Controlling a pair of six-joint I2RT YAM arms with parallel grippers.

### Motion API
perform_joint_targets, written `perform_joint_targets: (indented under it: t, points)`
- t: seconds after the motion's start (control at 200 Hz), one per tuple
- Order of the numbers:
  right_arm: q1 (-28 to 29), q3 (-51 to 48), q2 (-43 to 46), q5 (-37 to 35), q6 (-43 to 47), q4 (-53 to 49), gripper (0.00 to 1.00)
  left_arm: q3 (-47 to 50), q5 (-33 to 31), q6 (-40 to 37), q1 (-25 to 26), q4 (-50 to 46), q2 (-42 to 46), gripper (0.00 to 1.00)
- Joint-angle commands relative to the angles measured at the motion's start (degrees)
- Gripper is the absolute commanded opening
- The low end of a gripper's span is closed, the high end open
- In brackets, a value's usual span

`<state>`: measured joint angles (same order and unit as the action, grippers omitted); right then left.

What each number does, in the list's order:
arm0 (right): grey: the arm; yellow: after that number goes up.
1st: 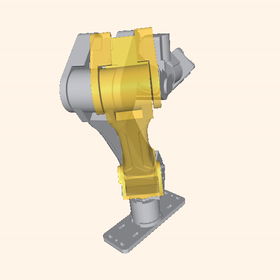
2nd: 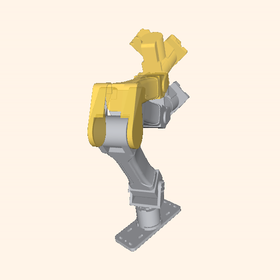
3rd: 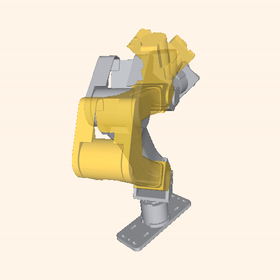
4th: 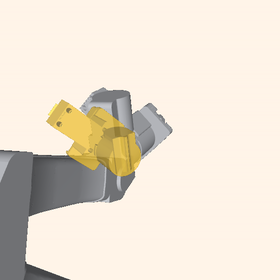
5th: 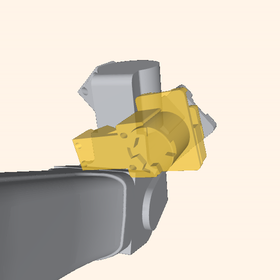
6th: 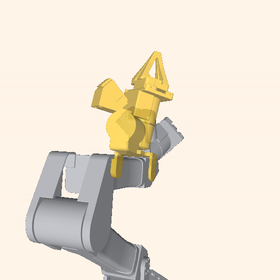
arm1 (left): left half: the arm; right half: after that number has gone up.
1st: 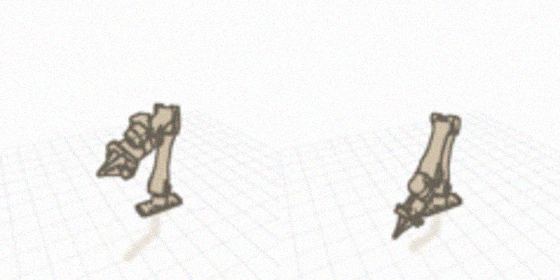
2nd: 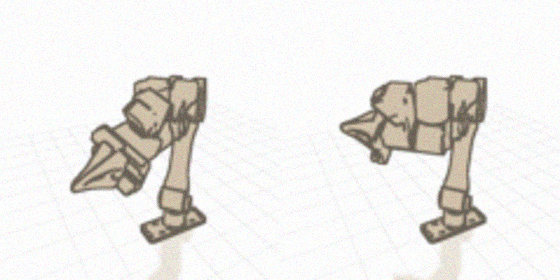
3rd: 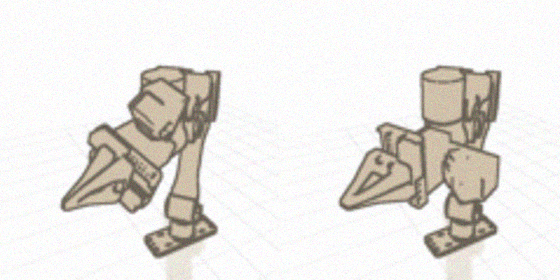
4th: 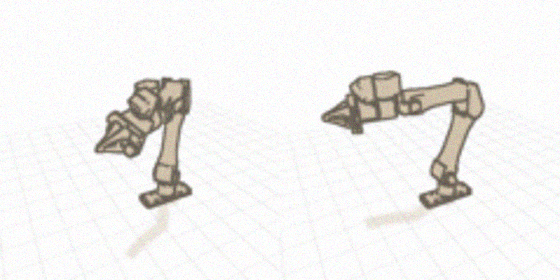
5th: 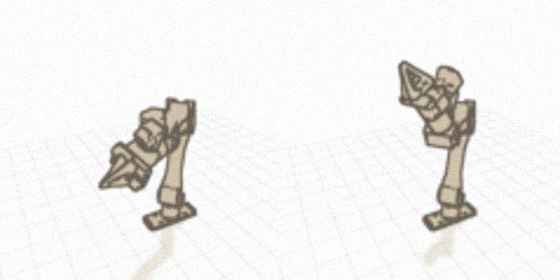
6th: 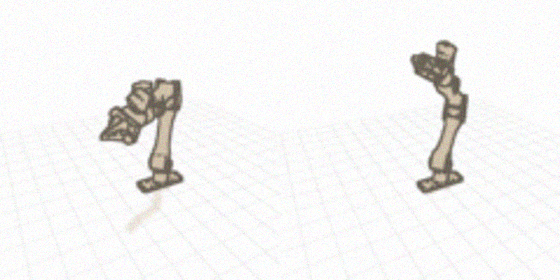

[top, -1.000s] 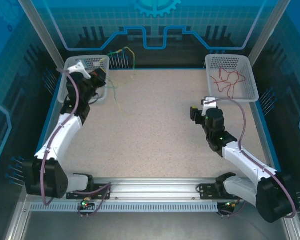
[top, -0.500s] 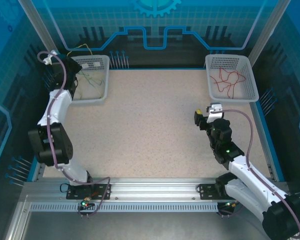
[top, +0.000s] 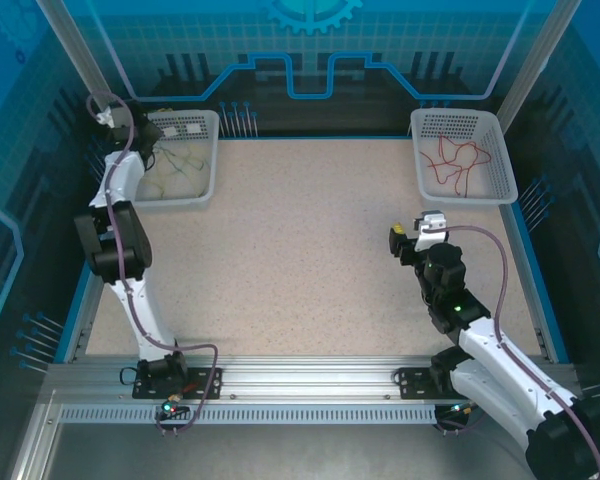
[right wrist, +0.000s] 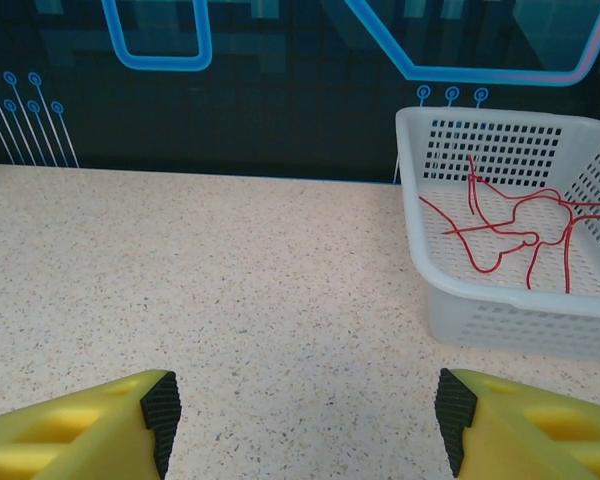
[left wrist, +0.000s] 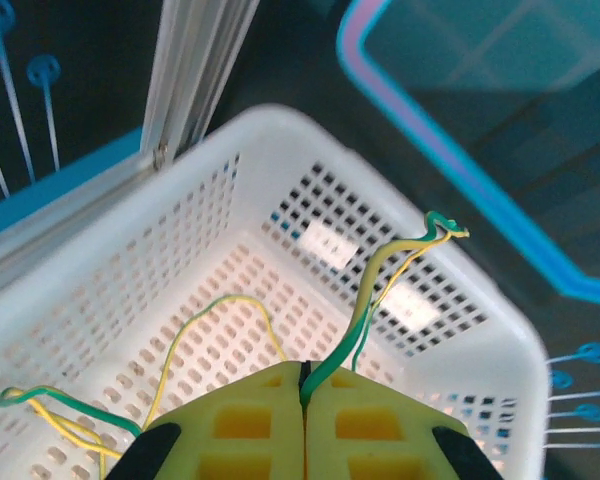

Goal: Untangle the cables

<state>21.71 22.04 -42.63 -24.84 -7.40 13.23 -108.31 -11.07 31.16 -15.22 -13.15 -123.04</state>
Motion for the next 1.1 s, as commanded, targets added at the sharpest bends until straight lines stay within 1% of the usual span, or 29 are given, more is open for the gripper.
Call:
perform_joint_targets:
  t: [0.0,0.095,0.21,0.3,0.35,0.415,0.505,0.53,0.565,0.675,0.78,0.835,0.946,1.016,1.096]
  points:
    - [0.61,-0.68,1.12,0.84,0.54,1.09,0.72,-4.61,-1.06,-1.64,0.98,-7.18,-3.48,0.00]
    - [0.61,-0.85,1.45,0.93,0.63,1.25,0.72,-4.92,-1.80,-1.60,1.34,-9.60,-5.41,0.00]
    - [0.61,-0.84,1.26,1.39,0.62,1.10,0.72,-2.17,-0.37,-0.97,1.44,-7.76,-6.26,0.00]
    - [0.61,-0.51,0.97,1.52,0.61,0.73,0.72,-2.47,-0.37,-1.10,1.47,-8.60,-7.10,0.00]
    - [0.61,-0.42,0.97,1.55,0.63,0.60,0.72,-2.52,-0.18,-1.48,1.51,-8.89,-6.92,0.09]
    - [0.61,-0.42,0.97,1.56,0.58,0.82,0.72,-2.43,-0.06,-1.80,1.67,-9.00,-6.06,0.29]
    - [0.55,-0.16,0.84,1.73,0.62,0.89,0.72,-2.11,-1.09,-3.82,2.27,-8.62,-3.67,0.51]
    - [0.56,-0.06,0.80,1.78,0.57,0.95,0.72,-1.88,-1.66,-4.39,2.49,-8.51,-2.87,0.55]
    - [0.56,0.13,0.71,1.90,0.54,1.01,0.72,-1.62,-2.13,-4.86,2.64,-8.25,-1.60,0.60]
    - [0.59,0.67,0.20,2.37,0.39,0.71,0.72,-0.30,-3.96,-5.93,2.96,-7.65,3.18,0.65]
    - [0.54,1.05,0.09,2.43,0.36,0.73,0.72,1.61,-6.22,-7.35,3.43,-7.34,8.61,0.67]
    - [0.54,1.19,0.09,2.43,0.24,0.79,0.72,3.54,-6.71,-8.32,3.60,-6.70,12.09,0.71]
    - [0.57,1.23,0.11,2.27,-0.20,1.33,0.72,10.15,-6.70,-7.74,3.71,-5.36,19.77,0.75]
    - [0.52,1.25,-0.13,2.18,-0.30,1.88,0.72,16.13,-6.93,-7.33,3.96,-3.38,25.17,0.81]
    - [0.55,1.42,-0.56,2.22,-0.50,1.88,0.72,21.81,-7.08,-7.11,4.04,-2.13,30.34,0.81]
